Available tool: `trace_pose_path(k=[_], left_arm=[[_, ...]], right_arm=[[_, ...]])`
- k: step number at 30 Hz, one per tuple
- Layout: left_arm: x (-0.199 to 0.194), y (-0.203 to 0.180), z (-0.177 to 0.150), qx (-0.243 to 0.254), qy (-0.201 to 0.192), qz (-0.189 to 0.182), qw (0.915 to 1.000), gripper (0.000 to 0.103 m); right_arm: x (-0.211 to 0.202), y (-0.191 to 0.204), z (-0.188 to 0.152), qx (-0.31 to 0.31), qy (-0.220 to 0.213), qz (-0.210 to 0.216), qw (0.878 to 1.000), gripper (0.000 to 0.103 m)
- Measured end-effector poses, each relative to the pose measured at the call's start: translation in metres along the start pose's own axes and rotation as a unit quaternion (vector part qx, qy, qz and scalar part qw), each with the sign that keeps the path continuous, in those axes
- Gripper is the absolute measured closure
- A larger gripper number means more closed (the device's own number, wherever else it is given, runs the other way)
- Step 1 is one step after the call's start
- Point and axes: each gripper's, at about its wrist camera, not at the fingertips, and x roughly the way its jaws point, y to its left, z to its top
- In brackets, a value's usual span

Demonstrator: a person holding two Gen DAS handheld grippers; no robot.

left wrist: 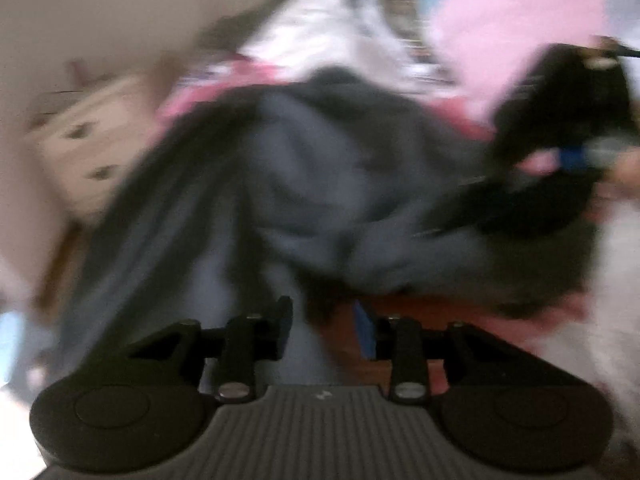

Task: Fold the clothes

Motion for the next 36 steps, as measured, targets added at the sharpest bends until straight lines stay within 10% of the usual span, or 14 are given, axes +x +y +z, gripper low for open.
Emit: trace_pose_path(k=[4,8,14,22,29,36], left_arm=[[-0.004,-0.023,-0.006,0.045,0.025,-0.074,0.9959,0.066],[-0.009,-0.035,-0.013,0.070,0.048,-0.107,0.9907,0.065],[0.013,-0.011,-0.010,-0.003,0.112,-0.063,0.9917,0.062],[-0.001,0.009,-0.014,-0.067,0.081,-0.014,0.9944,0.062],[-0.001,0.017,-0.007,-0.077,0.041,-0.063,0.9943,0.059],[0.002,0.053,-0.007,-0.186,-0.005,-0.173,0.9673,0.059]], right_arm=[[0.015,0.012,-0.007,-0.040,0.033,-0.038,0.998,0.088],[0.015,0.026,-0.014,-0.082,0.052,-0.067,0.993,0.056],[-0.014,0.049,-0.022,-0.134,0.013,-0.095,0.986,0.055],[-0.017,0.068,-0.047,-0.223,0.021,-0.138,0.965,0.055],[-0.019,0.071,-0.043,-0.227,0.024,-0.145,0.963,0.055],[-0.051,0.057,-0.035,-0.211,0.002,-0.162,0.964,0.055]])
